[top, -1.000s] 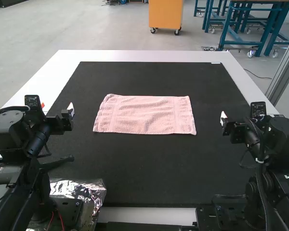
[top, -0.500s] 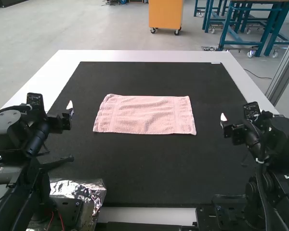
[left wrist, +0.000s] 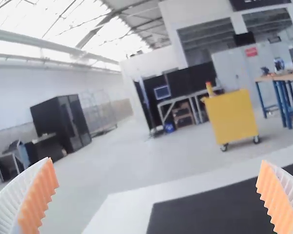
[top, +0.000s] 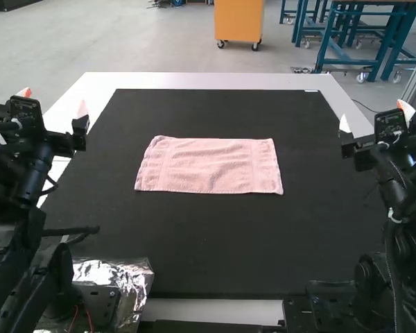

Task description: Fold the towel.

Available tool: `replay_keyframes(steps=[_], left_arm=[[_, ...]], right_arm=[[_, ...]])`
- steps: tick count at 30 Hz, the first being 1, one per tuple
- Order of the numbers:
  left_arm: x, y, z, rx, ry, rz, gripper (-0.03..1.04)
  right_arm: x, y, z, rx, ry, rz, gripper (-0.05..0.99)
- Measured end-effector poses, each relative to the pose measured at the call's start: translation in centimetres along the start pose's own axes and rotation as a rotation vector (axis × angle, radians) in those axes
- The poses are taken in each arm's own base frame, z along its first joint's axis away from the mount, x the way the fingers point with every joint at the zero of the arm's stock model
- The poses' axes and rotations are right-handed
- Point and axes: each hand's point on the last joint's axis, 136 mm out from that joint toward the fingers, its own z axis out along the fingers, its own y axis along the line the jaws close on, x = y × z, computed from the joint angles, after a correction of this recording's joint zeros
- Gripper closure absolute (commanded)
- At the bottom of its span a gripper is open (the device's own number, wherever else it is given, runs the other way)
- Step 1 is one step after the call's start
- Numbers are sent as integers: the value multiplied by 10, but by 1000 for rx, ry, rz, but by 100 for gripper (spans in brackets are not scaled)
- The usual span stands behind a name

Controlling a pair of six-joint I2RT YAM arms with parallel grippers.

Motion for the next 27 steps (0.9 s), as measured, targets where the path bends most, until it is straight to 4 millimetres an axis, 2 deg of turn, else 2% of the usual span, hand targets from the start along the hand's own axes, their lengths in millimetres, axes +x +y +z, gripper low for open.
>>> replay_keyframes(steps=[2,3,5,7,10,13,17,22,27], left_arm=[[-5,3,18,15,70,-29,5],[0,3,29,27,123,-48,5],[20,0,50,55,261,-83,5],[54,-8,67,84,421,-123,5],[113,-22,80,124,655,-172,5],[167,-43,81,174,848,-201,5],[217,-87,77,294,1048,-225,5],[239,-126,96,392,1096,-232,5],[259,-144,120,409,1110,-245,5]], right_arm=[[-11,-5,17,-24,66,76,2],[-12,-5,27,-40,111,117,2],[-2,1,49,-81,236,196,2],[22,15,70,-131,394,268,2],[71,45,87,-209,629,349,2],[115,79,91,-295,813,428,3],[154,107,95,-351,942,492,3],[188,132,109,-392,1014,513,3],[214,166,117,-454,1065,499,3]])
